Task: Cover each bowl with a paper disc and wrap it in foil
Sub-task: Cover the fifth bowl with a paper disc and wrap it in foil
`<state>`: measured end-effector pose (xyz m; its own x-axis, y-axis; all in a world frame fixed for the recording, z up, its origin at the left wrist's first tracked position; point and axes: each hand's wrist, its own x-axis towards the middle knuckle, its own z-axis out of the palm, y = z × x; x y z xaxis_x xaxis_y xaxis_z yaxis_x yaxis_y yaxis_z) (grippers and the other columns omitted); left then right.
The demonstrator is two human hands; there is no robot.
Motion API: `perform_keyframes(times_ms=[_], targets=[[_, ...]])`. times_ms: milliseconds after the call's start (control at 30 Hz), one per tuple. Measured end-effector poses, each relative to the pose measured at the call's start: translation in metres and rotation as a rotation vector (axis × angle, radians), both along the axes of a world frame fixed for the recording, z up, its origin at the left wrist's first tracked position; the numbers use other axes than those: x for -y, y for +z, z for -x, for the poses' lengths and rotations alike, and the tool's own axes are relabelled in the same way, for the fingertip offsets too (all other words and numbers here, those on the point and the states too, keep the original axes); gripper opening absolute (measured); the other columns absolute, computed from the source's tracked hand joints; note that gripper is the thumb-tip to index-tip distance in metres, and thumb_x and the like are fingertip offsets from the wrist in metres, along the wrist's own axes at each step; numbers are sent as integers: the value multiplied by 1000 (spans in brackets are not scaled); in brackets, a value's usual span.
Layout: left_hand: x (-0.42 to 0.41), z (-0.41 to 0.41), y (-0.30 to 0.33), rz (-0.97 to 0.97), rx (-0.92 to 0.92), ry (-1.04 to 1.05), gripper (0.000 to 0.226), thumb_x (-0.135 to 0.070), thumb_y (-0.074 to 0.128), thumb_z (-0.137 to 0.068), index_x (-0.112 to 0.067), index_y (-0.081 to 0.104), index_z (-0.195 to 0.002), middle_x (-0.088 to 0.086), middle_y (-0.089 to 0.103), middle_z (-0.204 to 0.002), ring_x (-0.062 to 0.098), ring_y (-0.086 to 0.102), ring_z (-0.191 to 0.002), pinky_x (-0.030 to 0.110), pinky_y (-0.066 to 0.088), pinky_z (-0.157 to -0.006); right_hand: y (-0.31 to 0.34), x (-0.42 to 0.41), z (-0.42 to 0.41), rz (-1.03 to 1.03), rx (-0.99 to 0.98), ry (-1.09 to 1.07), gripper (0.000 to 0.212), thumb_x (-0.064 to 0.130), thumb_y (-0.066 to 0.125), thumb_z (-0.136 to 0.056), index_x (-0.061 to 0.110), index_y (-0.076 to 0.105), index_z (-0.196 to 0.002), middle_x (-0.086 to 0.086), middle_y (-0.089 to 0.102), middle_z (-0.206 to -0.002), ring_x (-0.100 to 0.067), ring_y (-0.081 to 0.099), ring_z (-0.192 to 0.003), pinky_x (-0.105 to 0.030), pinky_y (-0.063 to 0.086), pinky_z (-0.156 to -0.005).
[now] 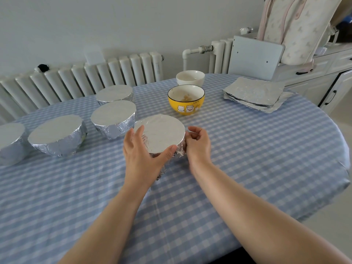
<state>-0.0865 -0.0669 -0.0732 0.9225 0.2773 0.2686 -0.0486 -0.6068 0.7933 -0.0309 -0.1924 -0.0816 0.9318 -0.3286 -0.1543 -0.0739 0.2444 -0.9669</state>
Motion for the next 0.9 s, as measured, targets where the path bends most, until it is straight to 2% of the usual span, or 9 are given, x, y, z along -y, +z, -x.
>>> perform_keyframes(times_ms=[200, 333, 533, 633, 733, 900], targets=[[1, 1, 0, 12, 5, -2, 116, -76, 63, -56, -20, 25, -151, 4, 13, -160, 21, 11, -147, 45, 24, -118, 1, 3, 2, 39, -8, 9, 12, 13, 61, -95, 24, 65, -90, 3, 70, -87, -8, 63, -70, -18, 49, -56], [1, 2, 0, 5, 14, 2, 115, -75, 63, -56, -21, 26, -150, 5, 13, -160, 21, 12, -147, 46, 25, -118, 0, 7, 8, 52, 7, 30, 15, 13, 65, -93, 25, 68, -85, 5, 72, -81, -4, 65, -66, -17, 51, -59], [1, 1, -1, -1, 17, 4, 113, -73, 65, -58, -20, 26, -150, 5, 14, -159, 20, 12, -146, 44, 25, -118, -3, 11, 13, 87, 10, 84, 26, 3, 57, -95, 25, 71, -95, 4, 75, -93, -9, 71, -83, -18, 54, -69], [1, 1, -1, -1, 18, 7, 114, -74, 63, -57, -19, 27, -150, 5, 15, -159, 20, 13, -146, 45, 26, -118, 0, 11, 12, 50, -21, 90, 20, 1, 58, -94, 15, 71, -101, 2, 74, -89, -4, 67, -71, -14, 52, -62], [0, 1, 0, 0, 15, 11, 115, -75, 63, -56, -19, 27, -150, 5, 16, -158, 22, 15, -145, 46, 27, -117, 3, 12, 12, 54, -72, 115, 12, 7, 61, -95, 15, 70, -97, 7, 69, -77, 3, 60, -57, -11, 50, -56], [1, 2, 0, 0, 8, 8, 114, -73, 64, -58, -20, 25, -151, 4, 13, -160, 20, 13, -146, 44, 26, -117, 4, 11, 13, 234, -65, 116, 16, 15, 59, -96, 24, 68, -88, 10, 69, -78, -6, 65, -73, -15, 47, -60]])
